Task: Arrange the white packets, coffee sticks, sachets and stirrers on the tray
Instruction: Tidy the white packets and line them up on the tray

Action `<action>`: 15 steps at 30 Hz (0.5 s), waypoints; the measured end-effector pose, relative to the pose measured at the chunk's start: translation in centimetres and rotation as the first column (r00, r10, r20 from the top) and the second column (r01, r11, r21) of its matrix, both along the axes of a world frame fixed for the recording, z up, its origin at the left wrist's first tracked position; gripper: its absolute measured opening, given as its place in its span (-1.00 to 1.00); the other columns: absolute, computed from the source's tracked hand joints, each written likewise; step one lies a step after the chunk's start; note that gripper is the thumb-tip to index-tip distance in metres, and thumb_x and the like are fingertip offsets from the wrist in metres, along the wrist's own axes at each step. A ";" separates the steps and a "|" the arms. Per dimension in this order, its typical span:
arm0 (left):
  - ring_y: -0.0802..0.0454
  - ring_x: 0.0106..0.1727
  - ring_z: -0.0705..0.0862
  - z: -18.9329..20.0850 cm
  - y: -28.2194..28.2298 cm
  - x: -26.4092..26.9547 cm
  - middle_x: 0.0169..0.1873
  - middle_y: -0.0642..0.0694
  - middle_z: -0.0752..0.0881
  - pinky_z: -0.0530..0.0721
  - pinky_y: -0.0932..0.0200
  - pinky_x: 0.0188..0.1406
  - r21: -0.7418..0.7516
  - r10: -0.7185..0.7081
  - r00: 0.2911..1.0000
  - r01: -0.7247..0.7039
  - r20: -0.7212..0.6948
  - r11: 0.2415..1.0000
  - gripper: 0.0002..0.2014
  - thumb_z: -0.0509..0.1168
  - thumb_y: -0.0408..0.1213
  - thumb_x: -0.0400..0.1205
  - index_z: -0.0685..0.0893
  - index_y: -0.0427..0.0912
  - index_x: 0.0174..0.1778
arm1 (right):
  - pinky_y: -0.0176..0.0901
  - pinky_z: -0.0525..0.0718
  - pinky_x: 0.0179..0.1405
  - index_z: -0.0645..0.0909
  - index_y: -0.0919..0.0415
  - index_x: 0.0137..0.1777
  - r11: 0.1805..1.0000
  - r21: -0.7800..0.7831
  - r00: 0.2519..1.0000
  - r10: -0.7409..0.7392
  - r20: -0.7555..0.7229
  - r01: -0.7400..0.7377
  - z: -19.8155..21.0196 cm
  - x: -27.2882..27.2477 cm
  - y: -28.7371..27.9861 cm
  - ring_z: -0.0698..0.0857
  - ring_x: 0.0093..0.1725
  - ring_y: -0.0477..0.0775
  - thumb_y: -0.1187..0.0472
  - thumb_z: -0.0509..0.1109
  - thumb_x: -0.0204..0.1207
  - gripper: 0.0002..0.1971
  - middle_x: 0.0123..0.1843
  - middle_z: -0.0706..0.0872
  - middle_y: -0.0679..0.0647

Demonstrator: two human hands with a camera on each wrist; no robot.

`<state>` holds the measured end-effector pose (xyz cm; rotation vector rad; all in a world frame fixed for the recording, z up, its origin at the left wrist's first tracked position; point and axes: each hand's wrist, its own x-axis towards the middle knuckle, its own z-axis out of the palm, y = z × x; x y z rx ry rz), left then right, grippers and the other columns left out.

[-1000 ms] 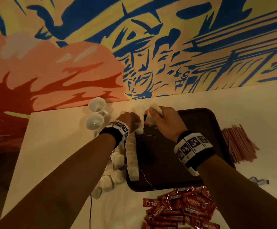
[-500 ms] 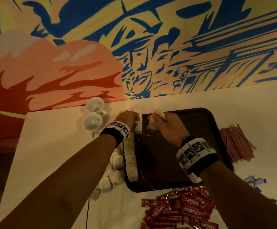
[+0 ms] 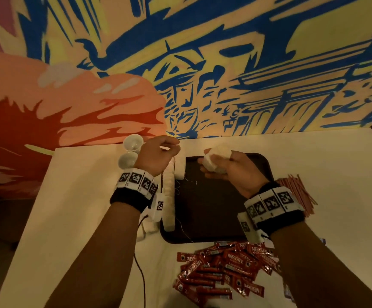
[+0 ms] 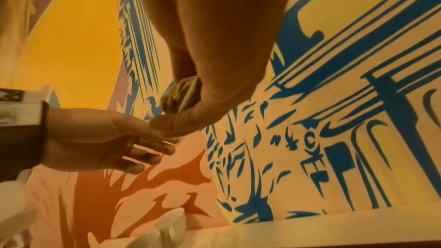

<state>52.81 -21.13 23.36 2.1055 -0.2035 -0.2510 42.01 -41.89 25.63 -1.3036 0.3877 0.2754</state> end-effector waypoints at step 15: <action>0.08 0.19 0.76 7.0 -4.7 -15.1 0.12 -0.04 0.81 0.74 -0.08 0.17 -0.513 -0.201 0.921 0.000 -0.335 0.858 -0.70 0.46 -0.23 0.57 0.75 -0.06 0.24 | -0.18 0.68 -0.30 0.80 0.13 0.07 0.980 -0.182 0.982 0.104 0.156 -0.075 4.7 -8.0 -2.8 0.70 -0.17 0.01 0.11 0.46 0.68 -0.87 -0.11 0.82 0.06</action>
